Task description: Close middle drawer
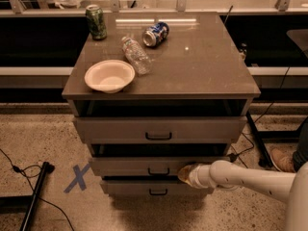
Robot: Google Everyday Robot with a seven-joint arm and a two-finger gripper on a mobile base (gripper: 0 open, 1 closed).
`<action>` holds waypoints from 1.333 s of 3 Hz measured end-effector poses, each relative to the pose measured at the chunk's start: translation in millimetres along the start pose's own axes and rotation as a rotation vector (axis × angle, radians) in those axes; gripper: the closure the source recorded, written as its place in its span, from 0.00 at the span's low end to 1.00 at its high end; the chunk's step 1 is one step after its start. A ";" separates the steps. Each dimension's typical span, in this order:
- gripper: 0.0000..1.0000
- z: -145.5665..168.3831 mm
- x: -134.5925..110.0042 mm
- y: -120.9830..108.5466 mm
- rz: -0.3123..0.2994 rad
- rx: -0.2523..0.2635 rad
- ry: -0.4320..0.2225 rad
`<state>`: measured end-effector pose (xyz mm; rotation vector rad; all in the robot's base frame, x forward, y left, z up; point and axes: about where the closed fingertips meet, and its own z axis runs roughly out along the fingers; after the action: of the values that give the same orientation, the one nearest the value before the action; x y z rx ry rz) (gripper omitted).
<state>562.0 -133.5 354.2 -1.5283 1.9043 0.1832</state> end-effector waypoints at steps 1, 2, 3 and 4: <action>1.00 2.2 -3.7 -12.6 0.007 0.030 -0.020; 1.00 1.5 -5.0 -20.3 0.013 0.042 -0.044; 1.00 1.5 -3.4 -18.1 0.016 0.032 -0.057; 1.00 0.5 2.5 -0.5 0.021 0.009 -0.085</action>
Offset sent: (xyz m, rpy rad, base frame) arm 0.0285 -0.0064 0.0145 0.0547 -0.0611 -0.0357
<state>562.5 -135.4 352.6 -1.4713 1.8528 0.2445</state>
